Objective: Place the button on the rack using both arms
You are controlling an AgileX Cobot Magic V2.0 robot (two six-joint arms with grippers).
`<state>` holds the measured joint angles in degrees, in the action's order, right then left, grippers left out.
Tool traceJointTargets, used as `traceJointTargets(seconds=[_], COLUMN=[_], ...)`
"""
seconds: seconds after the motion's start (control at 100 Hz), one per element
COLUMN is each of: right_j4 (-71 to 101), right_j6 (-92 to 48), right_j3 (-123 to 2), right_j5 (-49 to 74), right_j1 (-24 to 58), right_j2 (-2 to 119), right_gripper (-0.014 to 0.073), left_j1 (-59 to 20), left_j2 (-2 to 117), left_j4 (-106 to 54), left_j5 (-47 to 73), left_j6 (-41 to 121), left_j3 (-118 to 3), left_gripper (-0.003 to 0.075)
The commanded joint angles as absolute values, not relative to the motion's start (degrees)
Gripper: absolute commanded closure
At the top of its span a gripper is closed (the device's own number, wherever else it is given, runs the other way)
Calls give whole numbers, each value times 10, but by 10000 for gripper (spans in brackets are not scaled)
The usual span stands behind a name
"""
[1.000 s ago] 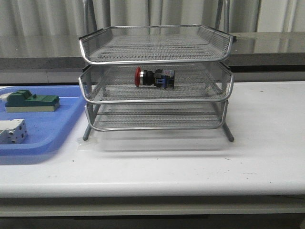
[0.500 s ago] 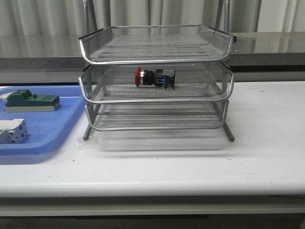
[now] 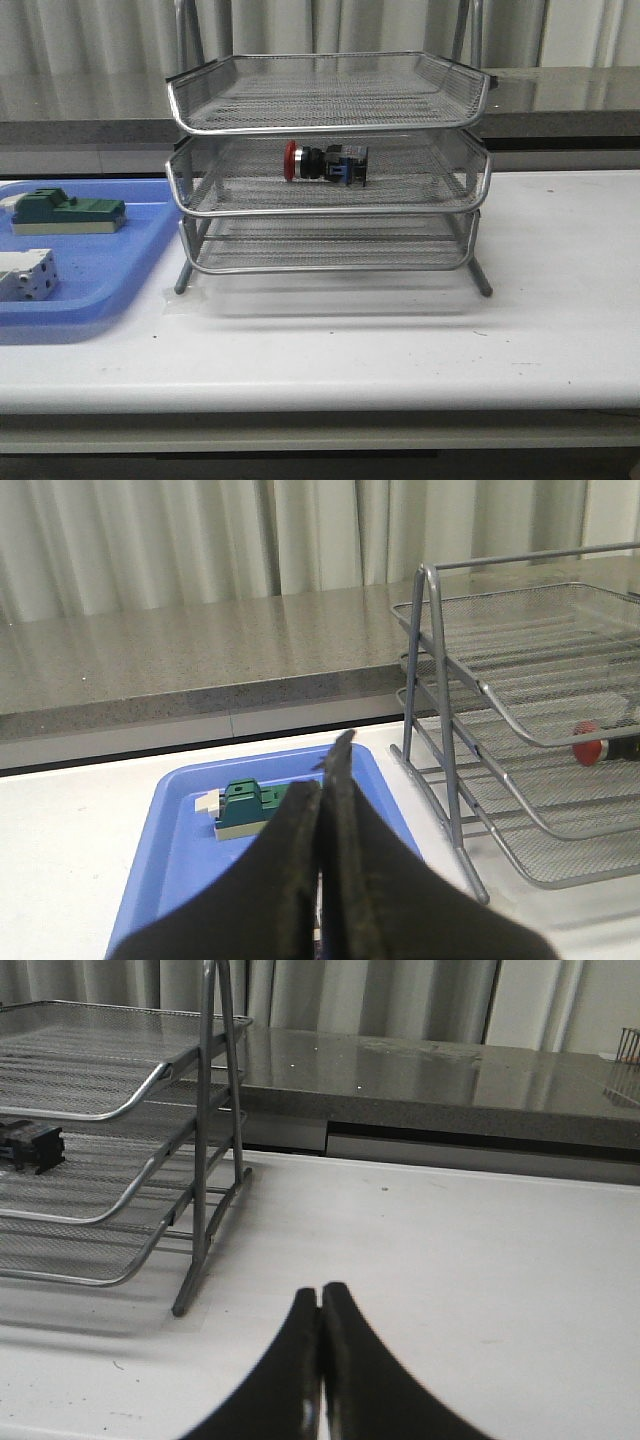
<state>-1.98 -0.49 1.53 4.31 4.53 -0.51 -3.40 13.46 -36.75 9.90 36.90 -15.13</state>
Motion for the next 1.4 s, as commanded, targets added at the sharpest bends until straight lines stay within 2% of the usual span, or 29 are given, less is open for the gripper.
traceJointTargets(seconds=[0.0,0.81,0.88,1.01,1.08,1.39], right_j4=[-26,-26,-26,-26,-26,-26], right_j6=[-4,-4,-4,-4,-4,-4], right_j3=[16,16,16,16,16,16], right_j5=[-7,-7,-7,-7,-7,-7], right_j1=[43,43,43,43,43,43], right_j2=[-15,-15,-15,-15,-15,-15], right_gripper=[653,653,653,653,653,653], left_j1=[-38,-38,-38,-38,-38,-38], left_j2=[140,140,139,129,125,76], left_j4=[-377,-335,-267,-16,57,62], left_j5=[57,47,47,46,46,-13], left_j6=[364,352,292,28,-63,-75], left_j3=[-168,-168,-168,-159,-148,-60], left_gripper=[741,741,741,741,741,741])
